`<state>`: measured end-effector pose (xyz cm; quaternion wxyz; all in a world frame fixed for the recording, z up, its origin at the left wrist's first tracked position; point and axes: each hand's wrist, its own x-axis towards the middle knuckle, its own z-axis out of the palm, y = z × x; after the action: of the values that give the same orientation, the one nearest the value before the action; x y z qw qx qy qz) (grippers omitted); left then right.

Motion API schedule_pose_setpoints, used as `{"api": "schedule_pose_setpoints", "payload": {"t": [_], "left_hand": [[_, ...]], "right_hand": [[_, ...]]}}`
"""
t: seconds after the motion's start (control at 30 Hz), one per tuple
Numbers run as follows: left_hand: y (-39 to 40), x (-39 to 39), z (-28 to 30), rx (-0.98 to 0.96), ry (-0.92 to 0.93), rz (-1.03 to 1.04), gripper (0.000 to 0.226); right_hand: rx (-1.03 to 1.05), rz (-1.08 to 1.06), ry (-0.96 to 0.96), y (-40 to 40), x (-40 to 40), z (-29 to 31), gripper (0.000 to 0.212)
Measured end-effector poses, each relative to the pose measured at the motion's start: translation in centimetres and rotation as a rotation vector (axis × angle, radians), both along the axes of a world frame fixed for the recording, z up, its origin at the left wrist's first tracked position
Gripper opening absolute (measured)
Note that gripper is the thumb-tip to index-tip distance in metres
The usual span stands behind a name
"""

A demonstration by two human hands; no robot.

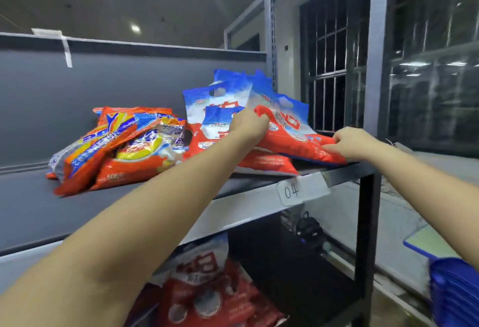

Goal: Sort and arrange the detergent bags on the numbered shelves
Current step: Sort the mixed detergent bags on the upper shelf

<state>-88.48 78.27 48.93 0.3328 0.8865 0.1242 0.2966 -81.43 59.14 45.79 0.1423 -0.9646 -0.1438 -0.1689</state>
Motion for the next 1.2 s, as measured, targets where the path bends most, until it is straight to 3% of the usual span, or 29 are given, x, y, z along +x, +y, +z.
{"api": "schedule_pose_setpoints", "payload": {"t": [0.17,0.27,0.33,0.43,0.63,0.93,1.2], "left_hand": [[0.9,-0.9,0.5,0.101,0.064,-0.048,0.026],[1.5,-2.0,0.5,0.375,0.014,0.072,0.037],[2.1,-3.3,0.4,0.543,-0.021,0.136,0.041],[3.4,-5.9,0.0,0.754,-0.025,0.226,0.033],[7.8,-12.9,-0.7,0.964,0.025,0.388,0.034],[16.7,-27.5,-1.9,0.933,0.261,0.668,0.034],[24.1,-40.5,-2.4,0.851,0.353,0.763,0.032]], "right_hand": [[-0.014,-0.002,-0.095,-0.5,-0.2,1.5,0.036],[0.049,0.035,-0.246,0.1,-1.3,2.6,0.023],[0.092,0.101,-0.317,1.3,-2.2,3.2,0.016],[0.153,0.227,-0.364,4.2,-3.9,3.6,0.025],[0.218,0.532,-0.488,12.7,-9.7,4.2,0.026],[0.228,0.915,-0.475,25.5,-21.1,3.1,0.024],[0.159,1.160,-0.357,34.1,-30.9,-0.2,0.024]]}}
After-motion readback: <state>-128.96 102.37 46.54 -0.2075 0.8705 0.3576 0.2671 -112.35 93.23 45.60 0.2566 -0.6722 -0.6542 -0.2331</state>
